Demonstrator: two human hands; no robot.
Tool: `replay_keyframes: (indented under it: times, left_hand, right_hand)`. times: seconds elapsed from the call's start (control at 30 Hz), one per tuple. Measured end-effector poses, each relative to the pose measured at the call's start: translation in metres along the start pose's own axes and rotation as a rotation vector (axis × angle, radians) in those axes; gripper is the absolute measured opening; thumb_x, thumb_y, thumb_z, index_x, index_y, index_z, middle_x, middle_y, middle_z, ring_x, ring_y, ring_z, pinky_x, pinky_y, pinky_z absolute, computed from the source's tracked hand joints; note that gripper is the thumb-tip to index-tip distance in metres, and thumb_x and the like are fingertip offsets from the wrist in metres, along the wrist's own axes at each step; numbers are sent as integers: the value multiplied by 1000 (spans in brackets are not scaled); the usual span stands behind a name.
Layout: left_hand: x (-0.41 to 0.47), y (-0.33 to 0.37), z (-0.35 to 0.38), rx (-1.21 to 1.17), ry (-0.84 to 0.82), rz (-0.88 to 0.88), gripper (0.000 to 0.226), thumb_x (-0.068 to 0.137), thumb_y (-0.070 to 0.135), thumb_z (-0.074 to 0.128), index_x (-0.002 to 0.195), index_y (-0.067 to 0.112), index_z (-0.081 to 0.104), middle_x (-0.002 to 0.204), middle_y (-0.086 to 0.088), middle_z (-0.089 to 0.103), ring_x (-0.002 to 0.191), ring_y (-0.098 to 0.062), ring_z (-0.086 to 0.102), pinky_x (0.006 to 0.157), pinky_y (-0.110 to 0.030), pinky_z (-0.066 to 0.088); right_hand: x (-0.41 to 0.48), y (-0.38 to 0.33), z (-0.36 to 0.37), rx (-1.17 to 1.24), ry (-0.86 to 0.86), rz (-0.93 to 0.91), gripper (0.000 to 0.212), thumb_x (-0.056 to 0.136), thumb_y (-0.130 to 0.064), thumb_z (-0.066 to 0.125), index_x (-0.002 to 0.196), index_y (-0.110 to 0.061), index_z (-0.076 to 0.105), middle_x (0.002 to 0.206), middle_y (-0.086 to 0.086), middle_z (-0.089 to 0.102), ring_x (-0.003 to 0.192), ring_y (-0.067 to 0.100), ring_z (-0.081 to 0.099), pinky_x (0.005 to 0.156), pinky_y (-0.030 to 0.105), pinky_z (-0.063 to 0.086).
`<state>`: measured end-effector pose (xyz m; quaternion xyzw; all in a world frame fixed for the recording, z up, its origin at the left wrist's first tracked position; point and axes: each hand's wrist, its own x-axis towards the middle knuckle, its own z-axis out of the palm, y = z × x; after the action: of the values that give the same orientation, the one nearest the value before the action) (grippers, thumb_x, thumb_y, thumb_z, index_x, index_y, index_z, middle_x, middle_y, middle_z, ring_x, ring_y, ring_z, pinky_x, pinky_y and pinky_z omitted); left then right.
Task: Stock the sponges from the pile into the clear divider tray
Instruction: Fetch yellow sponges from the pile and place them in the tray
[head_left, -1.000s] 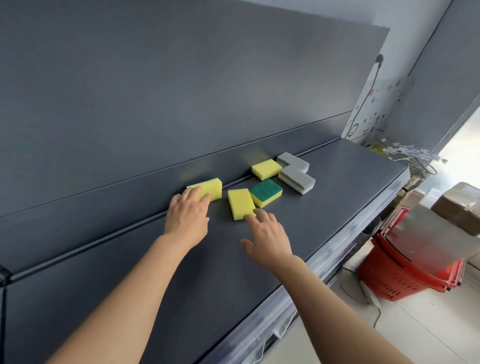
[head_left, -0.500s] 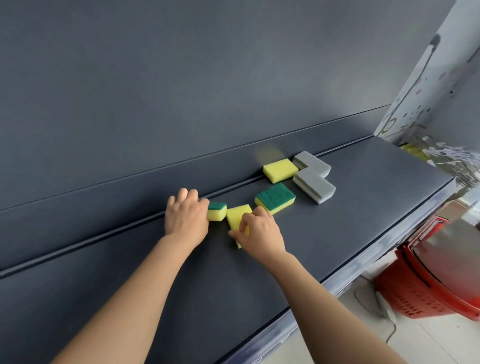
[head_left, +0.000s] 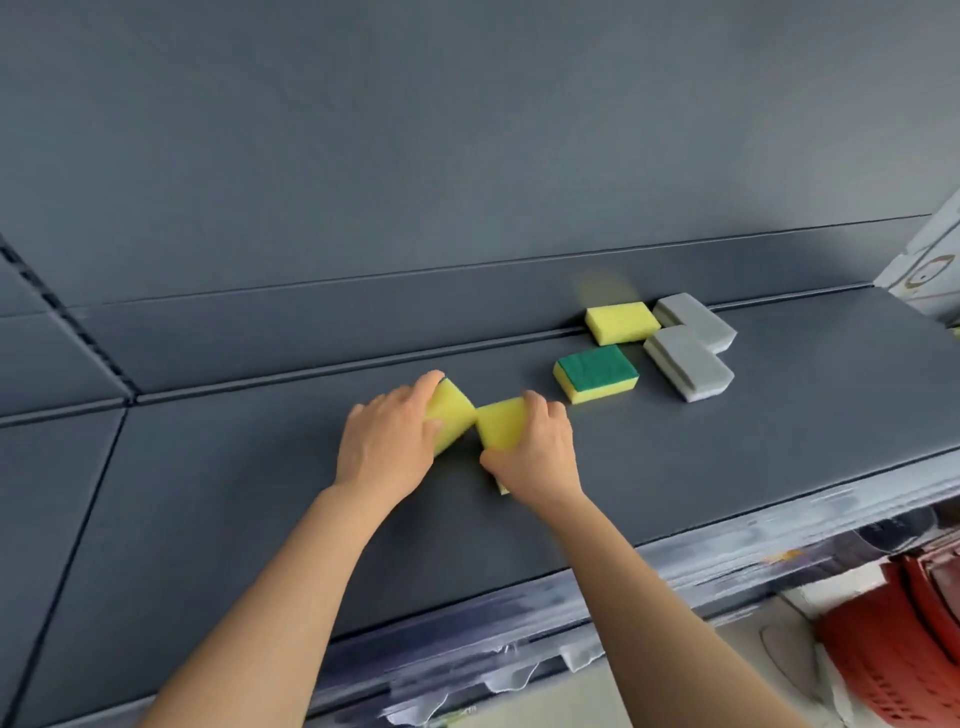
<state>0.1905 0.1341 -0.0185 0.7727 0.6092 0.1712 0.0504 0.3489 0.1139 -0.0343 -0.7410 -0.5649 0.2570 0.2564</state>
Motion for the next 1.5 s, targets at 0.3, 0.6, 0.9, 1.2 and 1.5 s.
replay_keyframes:
  times: [0.3, 0.6, 0.9, 1.2, 1.5]
  left_hand:
    - [-75, -42, -38, -499, 144, -277, 53, 90, 24, 59, 136, 34, 35, 124, 4, 54, 109, -20, 51, 86, -31, 41]
    - [-156, -109, -91, -580, 240, -478, 44, 87, 20, 61, 124, 34, 40, 110, 5, 58, 94, -15, 58, 77, -36, 49]
    - [-246, -206, -158, -624, 361, -548, 42, 86, 15, 64, 117, 33, 44, 109, 3, 60, 94, -14, 60, 80, -38, 52]
    - [-318, -298, -210, -600, 400, -548, 38, 85, 17, 65, 113, 34, 46, 106, 1, 62, 89, -16, 62, 78, -44, 53]
    - [-326, -372, -240, -485, 402, -520, 51, 87, 15, 61, 132, 29, 42, 124, 3, 49, 107, -16, 51, 85, -29, 43]
  right_hand:
    - [-42, -52, 15, 542, -94, -203, 46, 79, -23, 73, 112, -32, 44, 101, -1, 59, 87, 14, 57, 64, 20, 45]
    - [-98, -126, 63, 588, -129, -339, 37, 84, -28, 69, 115, -30, 49, 87, -4, 58, 74, 3, 51, 60, 9, 40]
    - [-185, -211, 138, 599, -182, -439, 43, 84, -26, 69, 124, -28, 53, 99, -15, 57, 88, -2, 52, 75, 13, 40]
    - [-262, -284, 212, 628, -210, -468, 36, 82, -24, 71, 114, -29, 54, 90, -14, 58, 79, 0, 53, 68, 15, 42]
    - [-266, -348, 262, 604, -228, -522, 34, 80, -19, 73, 105, -28, 51, 91, -12, 59, 84, 14, 57, 74, 29, 50]
